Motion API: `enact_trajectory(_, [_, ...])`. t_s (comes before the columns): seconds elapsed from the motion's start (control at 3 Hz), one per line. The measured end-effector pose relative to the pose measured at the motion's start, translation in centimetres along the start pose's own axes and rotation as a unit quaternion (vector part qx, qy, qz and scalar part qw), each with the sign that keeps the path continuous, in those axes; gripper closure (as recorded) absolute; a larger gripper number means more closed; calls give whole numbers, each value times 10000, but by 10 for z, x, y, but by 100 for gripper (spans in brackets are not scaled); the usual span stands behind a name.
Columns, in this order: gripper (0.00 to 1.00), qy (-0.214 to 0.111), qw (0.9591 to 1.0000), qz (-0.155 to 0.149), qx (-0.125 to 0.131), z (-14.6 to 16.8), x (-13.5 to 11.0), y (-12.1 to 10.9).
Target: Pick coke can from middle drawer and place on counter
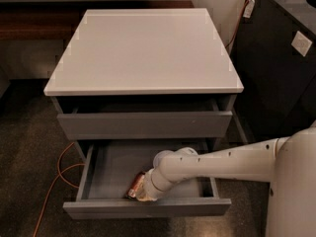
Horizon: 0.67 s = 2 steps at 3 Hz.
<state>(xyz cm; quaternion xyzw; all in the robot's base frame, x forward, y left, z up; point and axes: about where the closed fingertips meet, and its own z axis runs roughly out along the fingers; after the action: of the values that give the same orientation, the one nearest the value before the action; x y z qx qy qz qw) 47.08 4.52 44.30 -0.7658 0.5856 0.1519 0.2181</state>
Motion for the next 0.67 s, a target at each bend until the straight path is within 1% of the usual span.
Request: enact_trajectory(0.67, [100, 336, 9989, -314, -74, -3, -9, -28])
